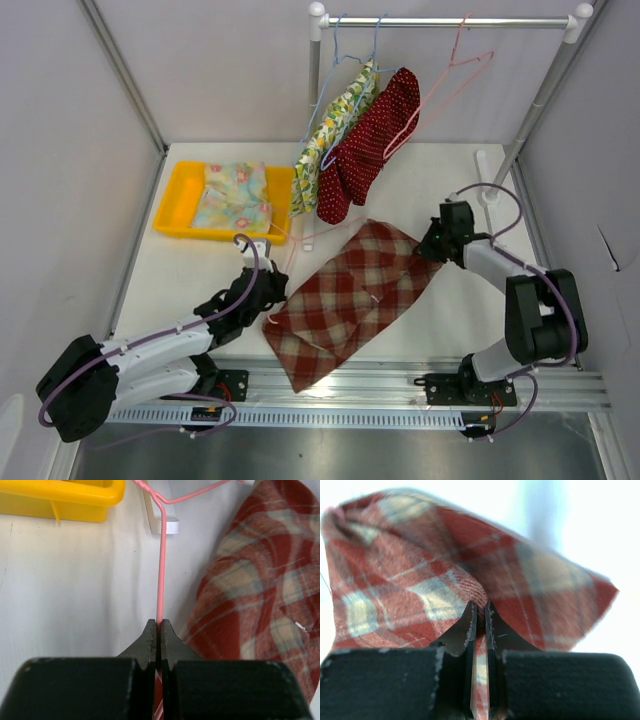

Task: Place the skirt on the hanger

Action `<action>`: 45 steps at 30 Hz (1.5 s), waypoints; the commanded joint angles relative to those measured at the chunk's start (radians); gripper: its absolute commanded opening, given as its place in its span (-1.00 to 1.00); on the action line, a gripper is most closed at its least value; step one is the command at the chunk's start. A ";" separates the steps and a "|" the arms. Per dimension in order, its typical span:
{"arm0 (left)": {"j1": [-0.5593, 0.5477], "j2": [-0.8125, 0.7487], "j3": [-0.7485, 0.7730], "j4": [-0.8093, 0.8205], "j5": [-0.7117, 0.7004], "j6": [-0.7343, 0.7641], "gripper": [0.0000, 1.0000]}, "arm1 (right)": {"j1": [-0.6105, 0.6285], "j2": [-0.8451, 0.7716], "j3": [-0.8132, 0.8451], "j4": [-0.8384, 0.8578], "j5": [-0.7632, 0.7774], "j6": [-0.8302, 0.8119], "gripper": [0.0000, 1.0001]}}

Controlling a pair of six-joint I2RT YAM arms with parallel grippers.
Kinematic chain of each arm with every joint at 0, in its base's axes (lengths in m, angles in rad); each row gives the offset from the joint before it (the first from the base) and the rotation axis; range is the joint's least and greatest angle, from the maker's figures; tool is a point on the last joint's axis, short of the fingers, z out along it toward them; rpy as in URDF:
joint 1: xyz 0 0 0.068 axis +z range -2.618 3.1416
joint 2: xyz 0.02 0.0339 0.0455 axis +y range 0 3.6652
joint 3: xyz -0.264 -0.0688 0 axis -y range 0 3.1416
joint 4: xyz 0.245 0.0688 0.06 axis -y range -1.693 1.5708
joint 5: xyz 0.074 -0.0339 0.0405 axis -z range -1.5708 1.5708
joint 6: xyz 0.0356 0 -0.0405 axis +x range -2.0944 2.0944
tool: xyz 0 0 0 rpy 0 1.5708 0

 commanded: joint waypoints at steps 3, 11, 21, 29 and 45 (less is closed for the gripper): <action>0.000 -0.023 -0.005 0.023 -0.049 -0.028 -1.00 | -0.058 -0.150 -0.050 -0.073 0.004 -0.010 -1.00; 0.000 0.055 0.005 0.107 -0.074 -0.051 -1.00 | 0.022 -0.224 -0.131 -0.113 -0.007 0.021 -1.00; -0.005 -0.016 -0.047 0.236 -0.082 -0.051 -1.00 | -0.019 -0.273 -0.228 -0.164 0.030 0.018 -1.00; -0.010 -0.154 -0.117 0.365 0.030 -0.011 -1.00 | -0.006 -0.347 -0.268 -0.194 0.030 0.021 -1.00; -0.140 -0.240 -0.197 0.452 0.170 0.061 -1.00 | 0.126 -0.623 -0.197 -0.368 0.101 0.131 0.42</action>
